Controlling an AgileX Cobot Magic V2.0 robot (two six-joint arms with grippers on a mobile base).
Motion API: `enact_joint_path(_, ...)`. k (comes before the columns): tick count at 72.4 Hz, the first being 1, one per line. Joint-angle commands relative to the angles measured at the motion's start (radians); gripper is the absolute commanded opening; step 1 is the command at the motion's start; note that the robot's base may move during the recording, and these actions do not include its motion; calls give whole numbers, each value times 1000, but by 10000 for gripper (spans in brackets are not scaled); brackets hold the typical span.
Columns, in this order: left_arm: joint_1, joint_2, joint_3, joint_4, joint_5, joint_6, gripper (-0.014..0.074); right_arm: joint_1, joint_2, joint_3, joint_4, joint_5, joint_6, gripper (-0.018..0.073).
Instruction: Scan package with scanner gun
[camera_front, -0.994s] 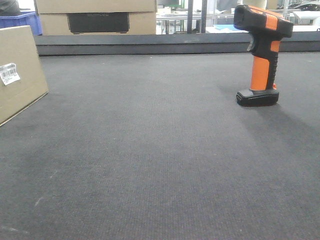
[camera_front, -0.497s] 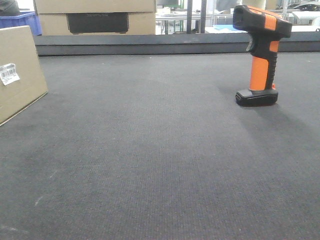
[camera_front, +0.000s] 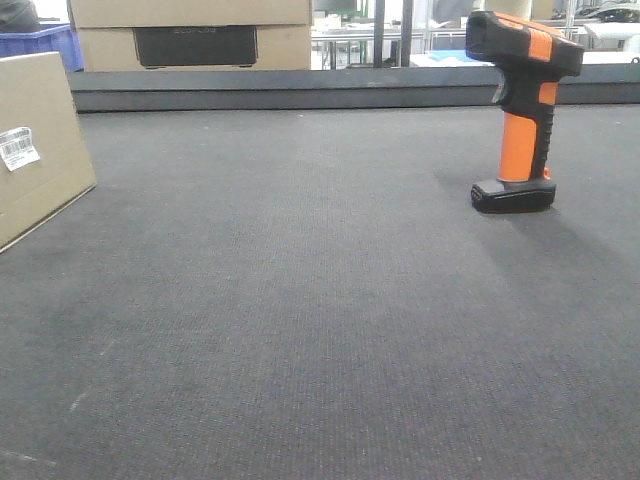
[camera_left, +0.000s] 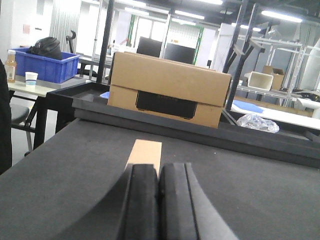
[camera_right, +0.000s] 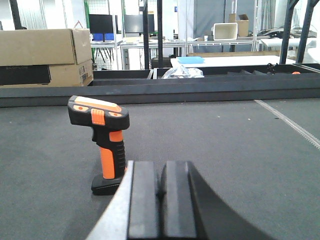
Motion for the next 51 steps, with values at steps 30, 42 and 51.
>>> enact_joint_path(30,-3,-11,3,6,-26,-4,-111,-6,-6,3,-11,-7,-2,-163)
enact_joint_path(42,-3,-11,3,6,-26,-4,-111,-6,-6,3,-11,-7,-2,-163)
enact_joint_path(51,-3,-11,3,6,-26,-4,-111,-6,-6,3,-11,-7,-2,-163)
